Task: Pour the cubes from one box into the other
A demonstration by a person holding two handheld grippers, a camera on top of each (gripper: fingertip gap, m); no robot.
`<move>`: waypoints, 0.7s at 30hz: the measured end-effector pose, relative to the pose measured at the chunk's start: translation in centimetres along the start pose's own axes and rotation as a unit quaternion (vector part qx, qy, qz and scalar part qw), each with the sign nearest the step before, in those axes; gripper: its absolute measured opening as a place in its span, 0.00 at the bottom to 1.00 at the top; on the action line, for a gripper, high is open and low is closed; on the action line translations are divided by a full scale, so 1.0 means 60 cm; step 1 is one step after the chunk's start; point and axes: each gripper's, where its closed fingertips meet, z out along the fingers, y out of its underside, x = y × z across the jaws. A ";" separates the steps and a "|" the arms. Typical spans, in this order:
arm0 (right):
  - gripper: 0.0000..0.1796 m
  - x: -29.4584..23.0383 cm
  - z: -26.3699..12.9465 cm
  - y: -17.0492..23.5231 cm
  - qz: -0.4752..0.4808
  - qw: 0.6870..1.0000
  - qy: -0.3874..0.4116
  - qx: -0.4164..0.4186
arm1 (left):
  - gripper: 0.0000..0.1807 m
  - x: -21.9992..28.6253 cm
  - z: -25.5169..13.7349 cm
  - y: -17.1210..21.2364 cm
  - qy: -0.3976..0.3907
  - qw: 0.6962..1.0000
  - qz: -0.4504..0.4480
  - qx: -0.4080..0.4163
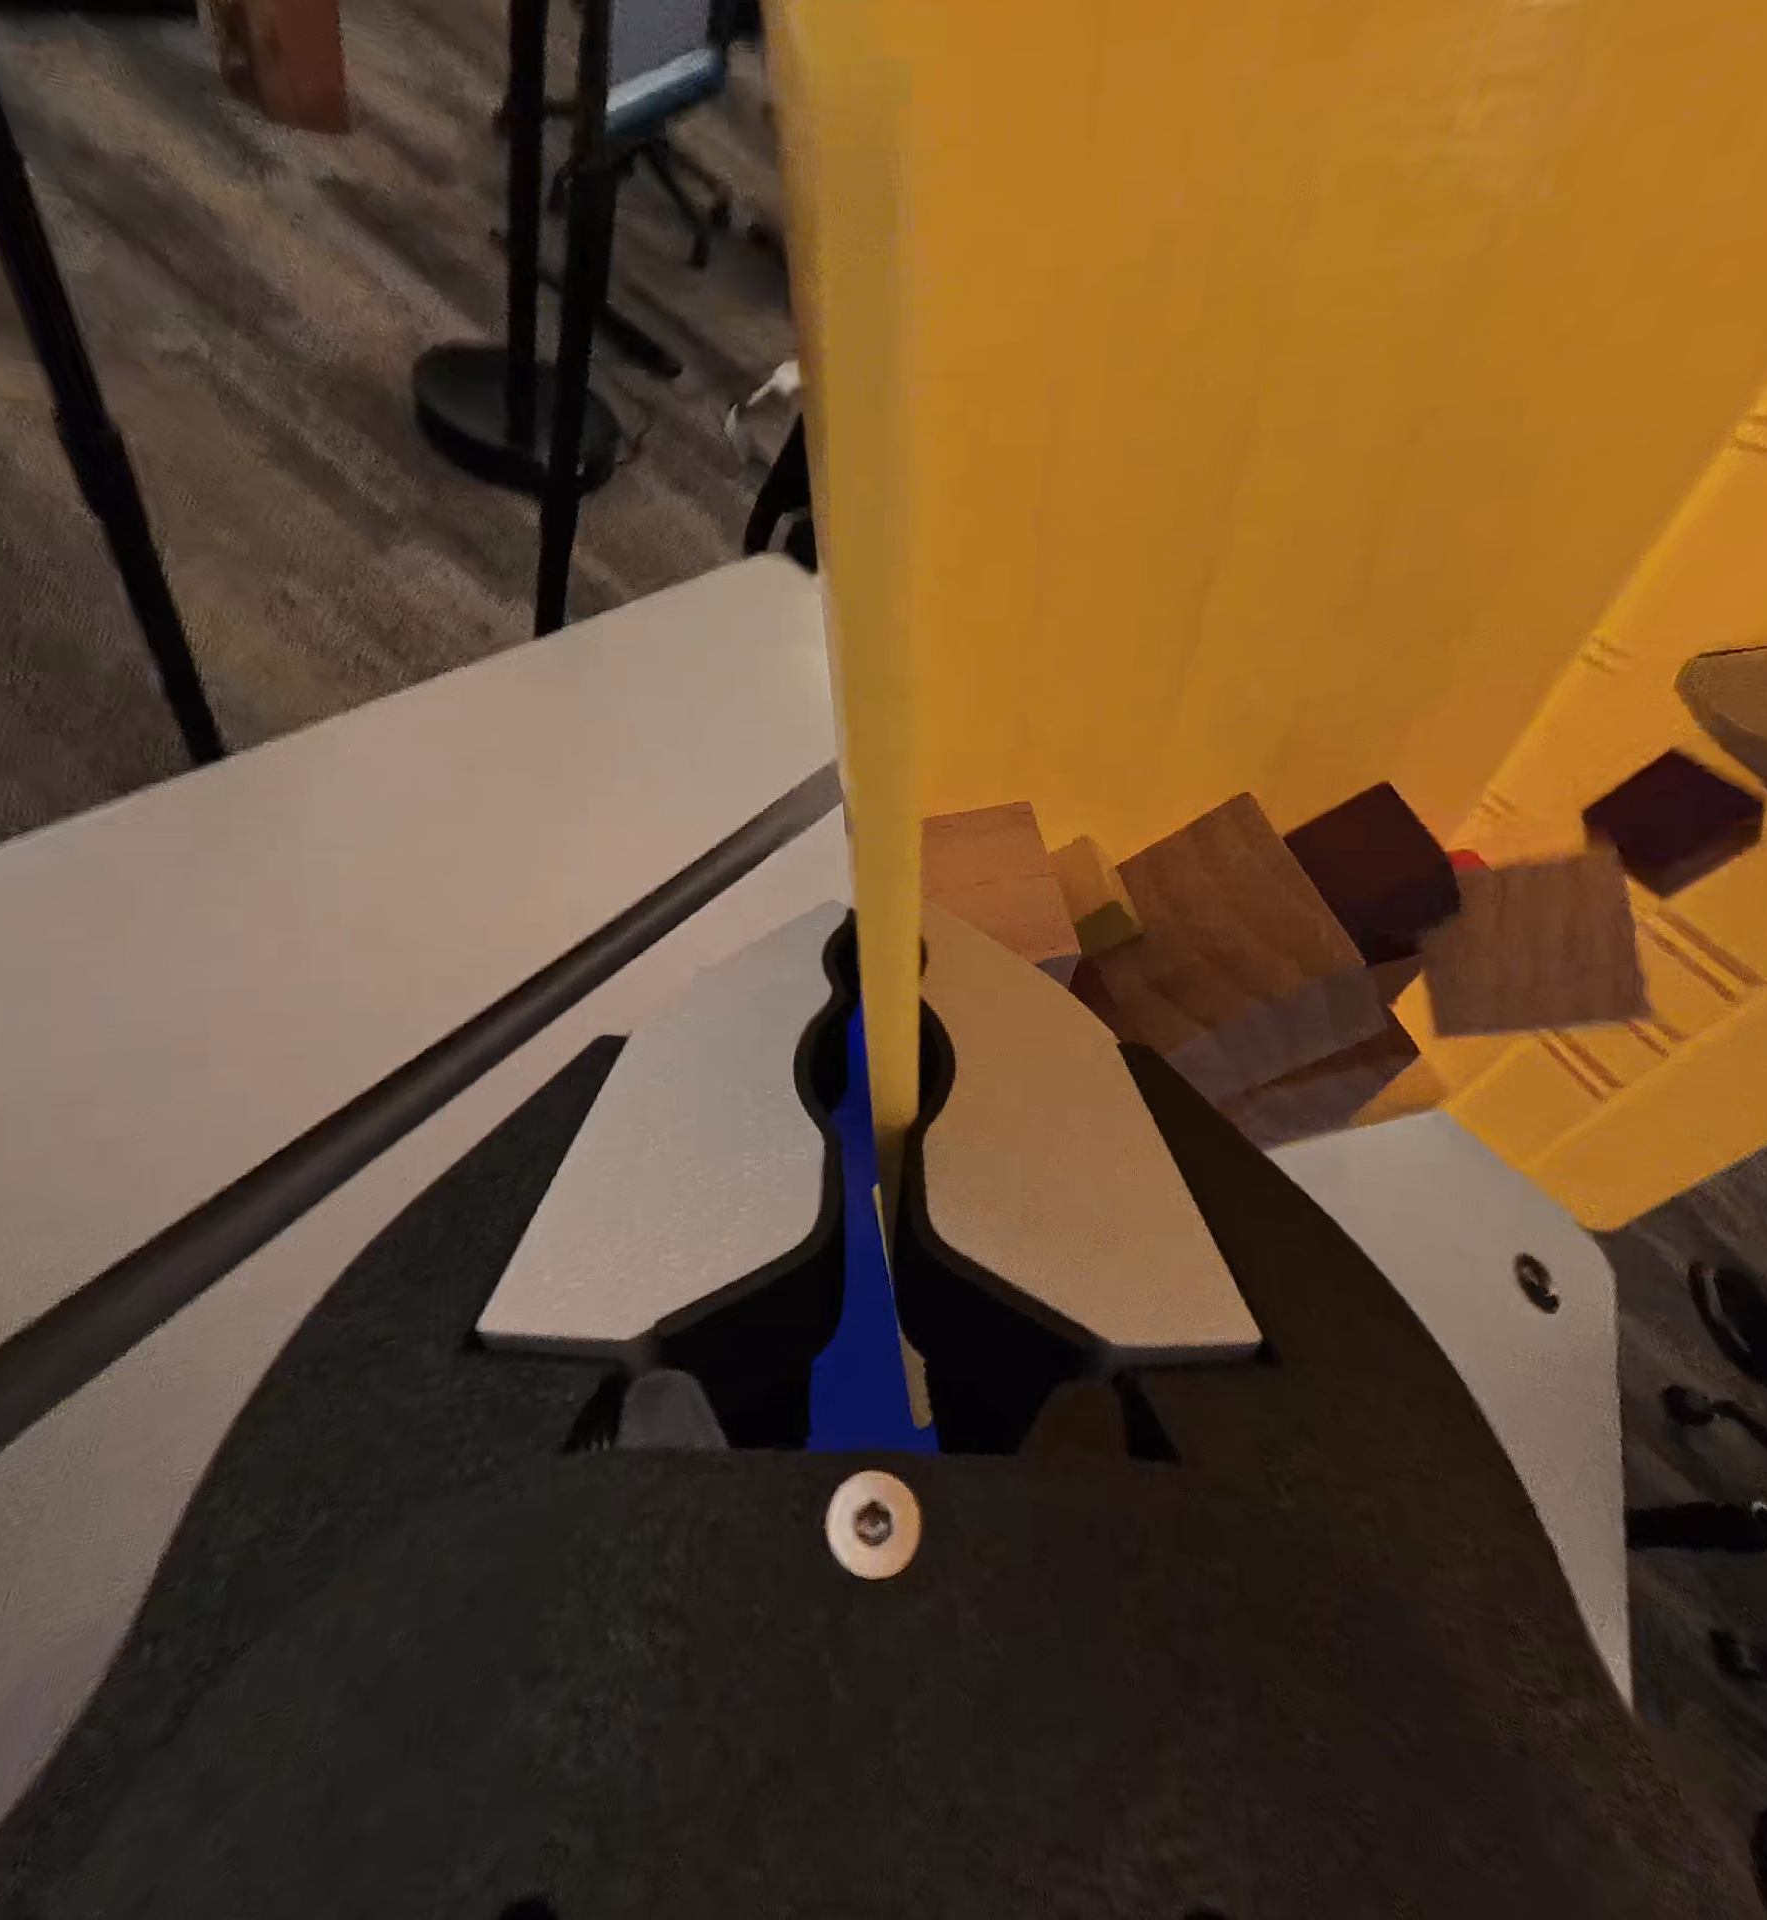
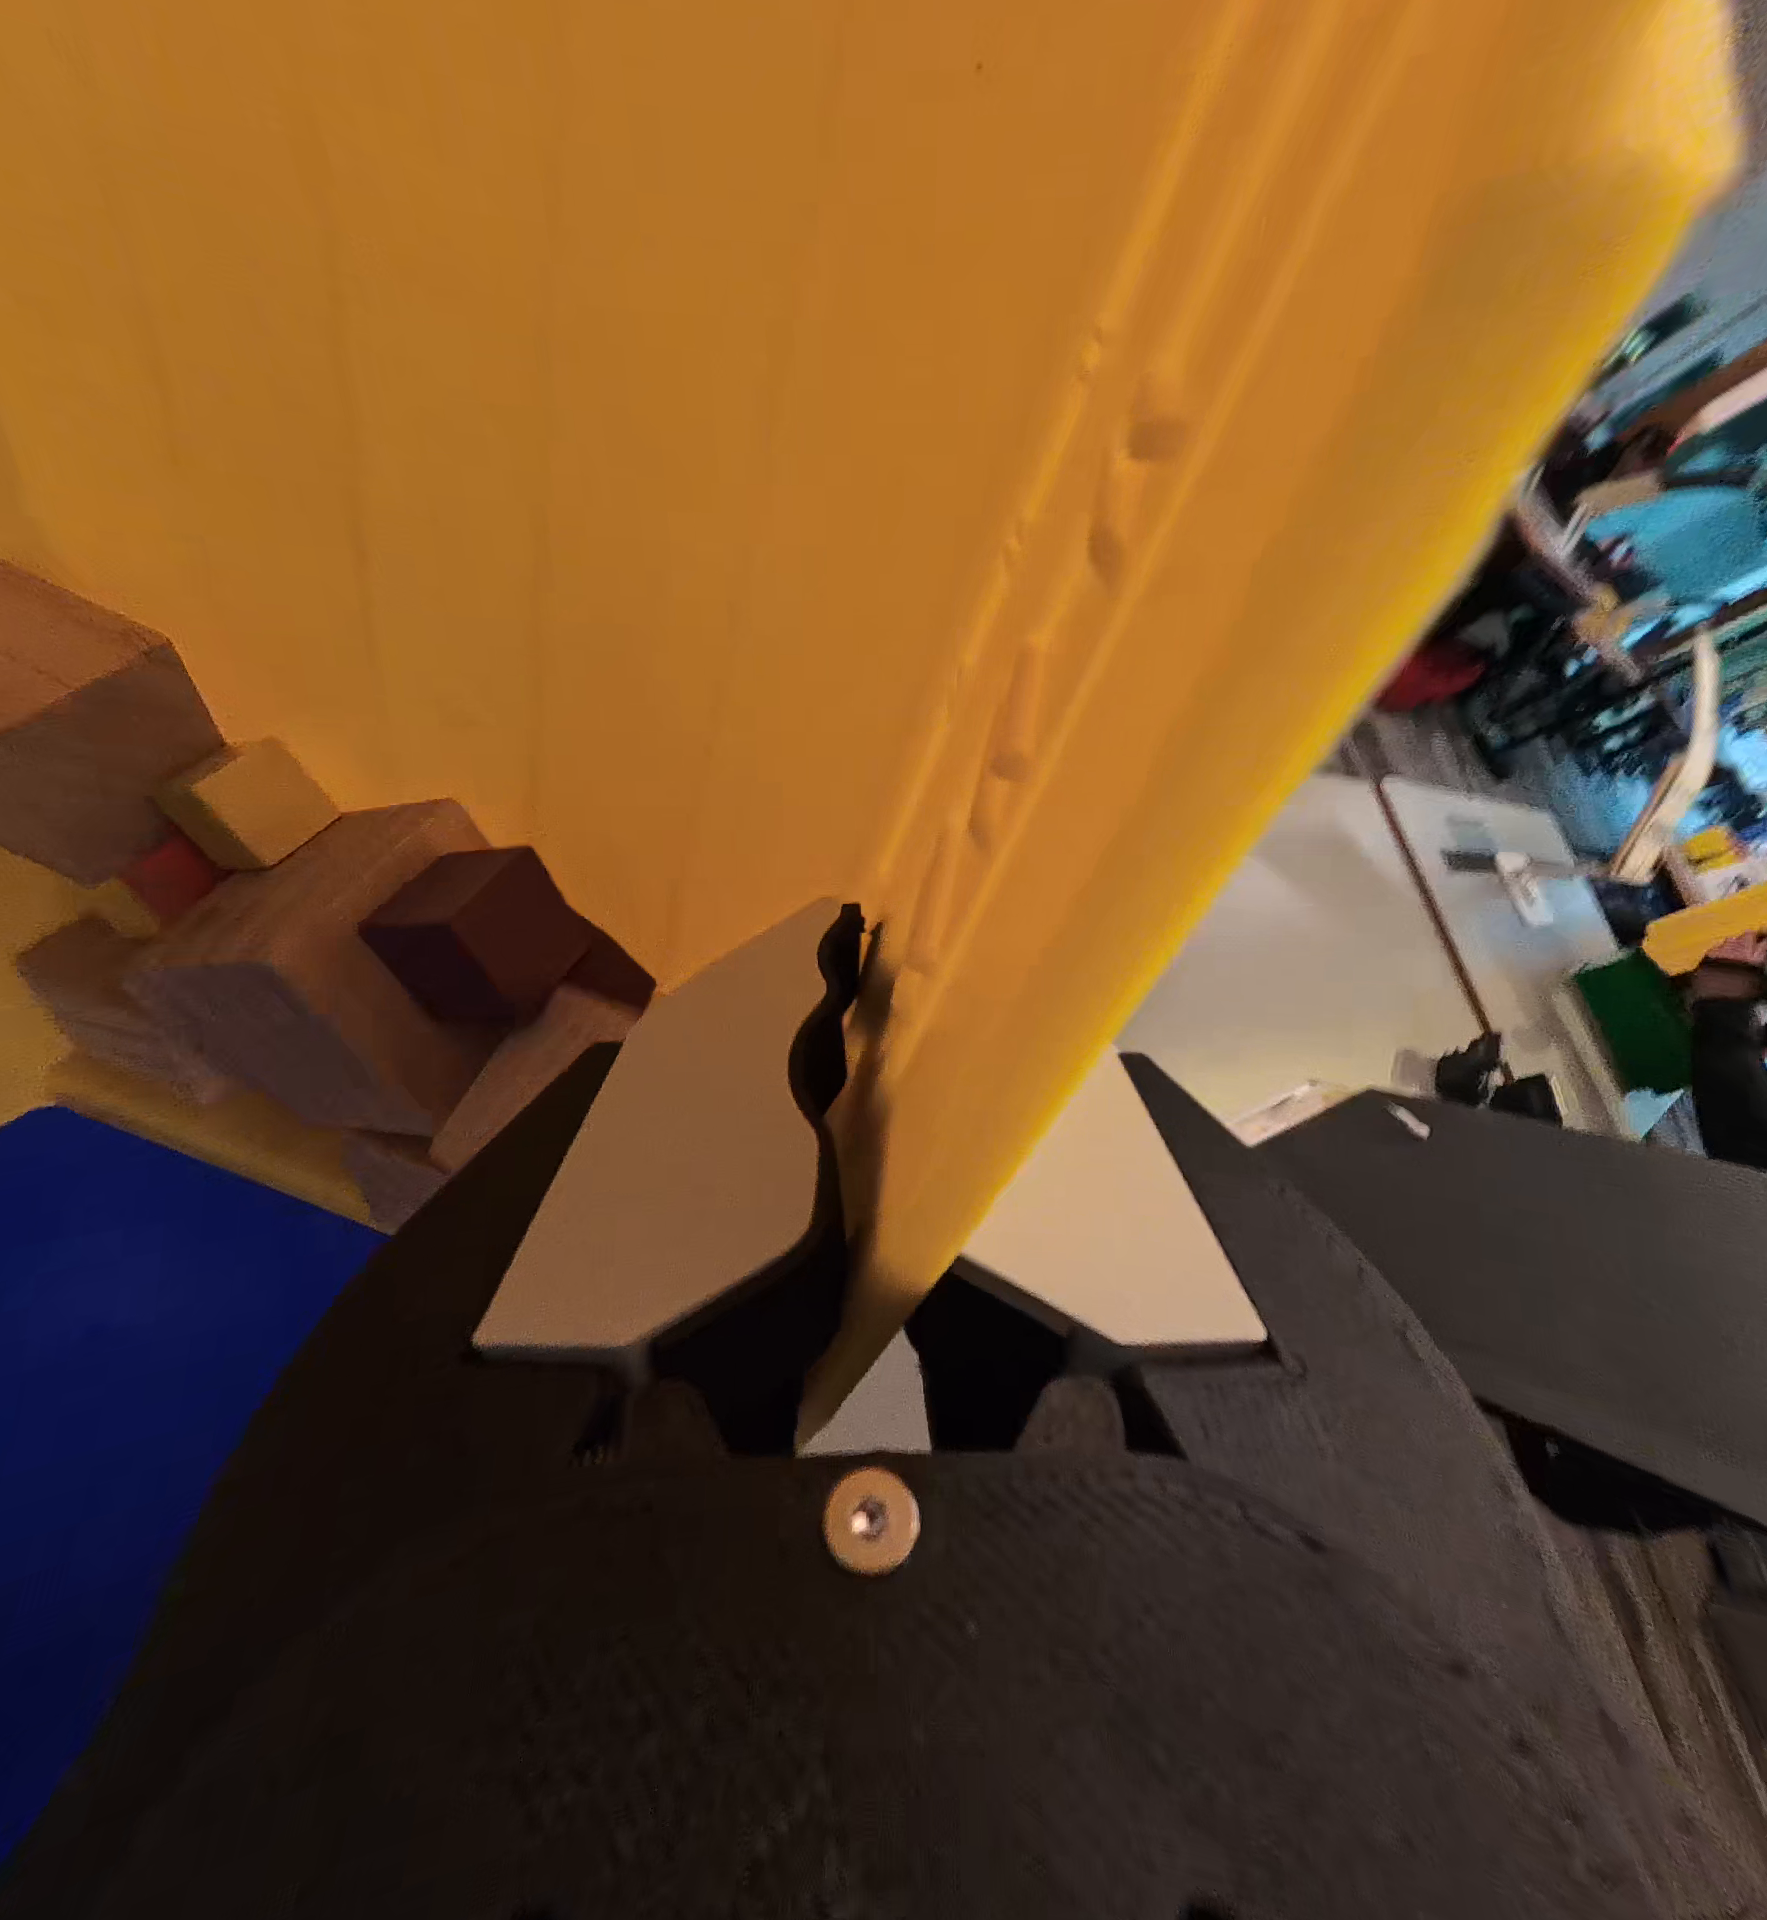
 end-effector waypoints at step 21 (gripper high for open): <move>0.02 -0.011 -0.027 -0.021 -0.037 0.999 0.022 0.017 | 0.02 -0.002 -0.025 0.004 0.011 0.997 -0.032 0.062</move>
